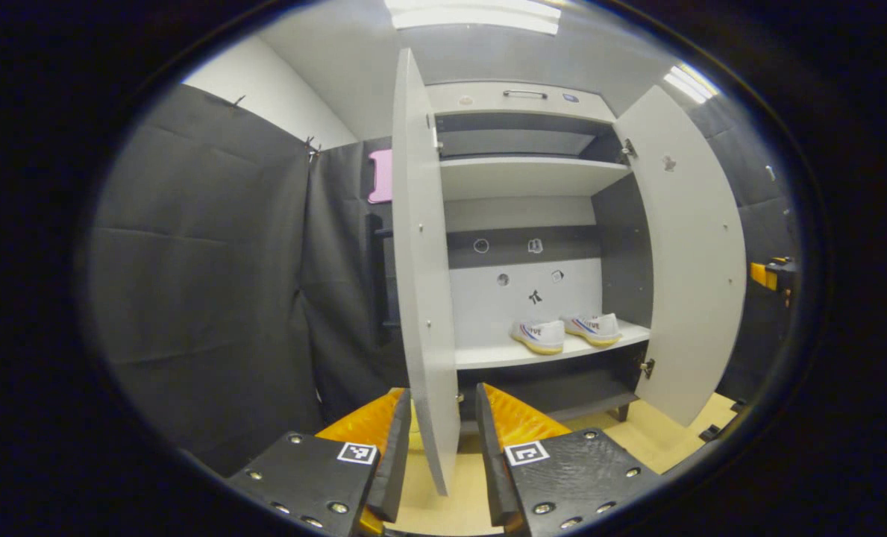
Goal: Grab one shoe with the right hand and put it into the shoe cabinet, grab the other shoe with the left hand and put it into the shoe cabinet; then close the right door with the right hand and the left door with the left hand.
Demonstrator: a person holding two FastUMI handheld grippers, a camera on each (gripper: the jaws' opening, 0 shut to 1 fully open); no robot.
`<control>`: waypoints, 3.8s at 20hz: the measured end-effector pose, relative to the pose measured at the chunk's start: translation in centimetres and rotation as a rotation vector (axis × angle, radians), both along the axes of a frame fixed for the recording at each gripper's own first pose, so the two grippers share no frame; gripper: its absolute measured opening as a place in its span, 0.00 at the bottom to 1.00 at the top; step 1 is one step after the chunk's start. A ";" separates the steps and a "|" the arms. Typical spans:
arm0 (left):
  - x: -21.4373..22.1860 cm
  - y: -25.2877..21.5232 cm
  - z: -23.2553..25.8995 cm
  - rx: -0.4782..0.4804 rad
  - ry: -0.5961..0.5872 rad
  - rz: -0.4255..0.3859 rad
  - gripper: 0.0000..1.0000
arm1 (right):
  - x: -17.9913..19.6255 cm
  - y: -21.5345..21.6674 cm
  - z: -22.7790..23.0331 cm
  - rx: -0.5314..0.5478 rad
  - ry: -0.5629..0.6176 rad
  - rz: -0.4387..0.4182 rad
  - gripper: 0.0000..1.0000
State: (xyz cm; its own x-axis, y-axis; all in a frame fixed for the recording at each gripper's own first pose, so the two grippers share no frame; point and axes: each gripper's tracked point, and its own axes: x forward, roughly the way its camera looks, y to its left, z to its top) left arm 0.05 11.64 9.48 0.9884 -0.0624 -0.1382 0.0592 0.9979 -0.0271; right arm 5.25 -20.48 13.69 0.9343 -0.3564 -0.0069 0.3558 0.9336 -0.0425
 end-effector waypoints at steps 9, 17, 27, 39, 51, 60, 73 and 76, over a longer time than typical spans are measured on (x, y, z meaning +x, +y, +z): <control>0.6 4.7 -1.4 -0.037 0.034 0.080 0.48 | 1.8 0.8 -0.3 -0.031 0.011 -0.011 0.92; 2.0 8.4 -1.7 -0.045 0.023 0.150 0.25 | 1.4 2.8 0.0 -0.040 0.002 0.013 0.92; 4.0 8.9 -0.3 -0.035 -0.023 0.158 0.49 | 2.1 12.3 -0.1 -0.010 -0.013 0.216 0.92; 8.7 11.7 -1.2 -0.095 -0.014 0.190 0.50 | 6.8 26.4 -1.2 0.006 -0.002 0.518 0.98; 10.5 11.0 3.2 -0.097 -0.097 0.150 0.51 | 4.6 22.2 -4.7 0.045 0.064 0.485 0.98; 9.8 5.8 4.7 -0.030 -0.112 0.066 0.48 | 3.6 20.2 -6.4 0.057 0.098 0.452 0.98; 11.9 -11.7 6.5 -0.067 -0.183 -0.168 0.49 | 0.1 12.0 -7.1 0.051 0.110 0.307 0.98; 13.3 -13.6 6.4 -0.087 -0.173 -0.173 0.50 | -0.8 10.0 -7.0 0.053 0.109 0.270 0.98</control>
